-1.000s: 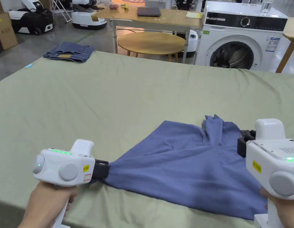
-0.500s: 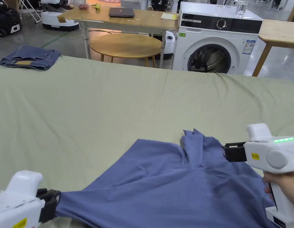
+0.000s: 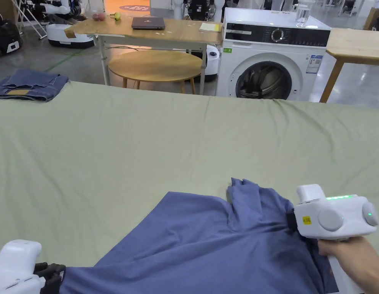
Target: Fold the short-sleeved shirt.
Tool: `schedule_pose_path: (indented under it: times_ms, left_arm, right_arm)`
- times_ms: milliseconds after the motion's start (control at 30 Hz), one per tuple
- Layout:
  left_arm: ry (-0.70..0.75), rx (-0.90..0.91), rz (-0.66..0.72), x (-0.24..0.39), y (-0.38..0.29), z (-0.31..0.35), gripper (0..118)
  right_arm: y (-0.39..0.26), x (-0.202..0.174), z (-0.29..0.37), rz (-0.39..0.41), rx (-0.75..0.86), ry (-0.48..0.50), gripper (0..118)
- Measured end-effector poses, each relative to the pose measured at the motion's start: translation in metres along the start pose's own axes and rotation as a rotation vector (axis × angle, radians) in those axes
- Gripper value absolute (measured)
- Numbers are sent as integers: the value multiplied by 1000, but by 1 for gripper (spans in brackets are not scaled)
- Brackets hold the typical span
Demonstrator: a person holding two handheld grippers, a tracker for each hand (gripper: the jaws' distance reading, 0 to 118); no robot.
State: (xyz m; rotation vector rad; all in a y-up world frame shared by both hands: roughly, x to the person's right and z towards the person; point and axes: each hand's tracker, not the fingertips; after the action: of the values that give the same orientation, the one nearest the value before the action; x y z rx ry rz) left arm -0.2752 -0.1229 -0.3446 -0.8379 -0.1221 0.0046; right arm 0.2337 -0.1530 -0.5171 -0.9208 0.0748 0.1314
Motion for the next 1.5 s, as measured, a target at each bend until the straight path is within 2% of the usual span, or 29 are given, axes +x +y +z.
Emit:
schedule_pose_path:
  times_ms: [100, 167, 267, 367, 667, 933, 1100, 1233, 1367, 1500]
  left_arm:
    - [8, 27, 12, 2, 7, 1, 0]
    - [25, 64, 9, 4, 19, 5, 0]
    - [60, 124, 7, 16, 45, 18, 0]
    - [89, 156, -9, 24, 78, 30, 0]
    - [189, 400, -64, 47, 212, 114, 0]
    - [253, 615, -101, 72, 335, 197, 0]
    - [315, 698, -130, 76, 383, 232, 0]
    - [321, 704, -134, 73, 395, 231, 0]
    - [323, 662, -137, 68, 380, 193, 0]
    - [312, 583, -135, 67, 340, 134, 0]
  right_arm:
    - [5, 1, 38, -49, 127, 1, 0]
    - [6, 2, 74, -51, 210, 19, 0]
    - [15, 2, 134, -26, 325, -1, 0]
    - [28, 9, 196, -34, 432, -12, 0]
    - [91, 41, 358, -36, 732, -123, 0]
    - [172, 50, 449, -56, 932, -211, 0]
    - [210, 58, 471, -98, 998, -215, 0]
    - [221, 55, 462, -101, 1004, -224, 0]
    - [214, 55, 420, -98, 963, -240, 0]
    - [186, 57, 360, -156, 908, -278, 1]
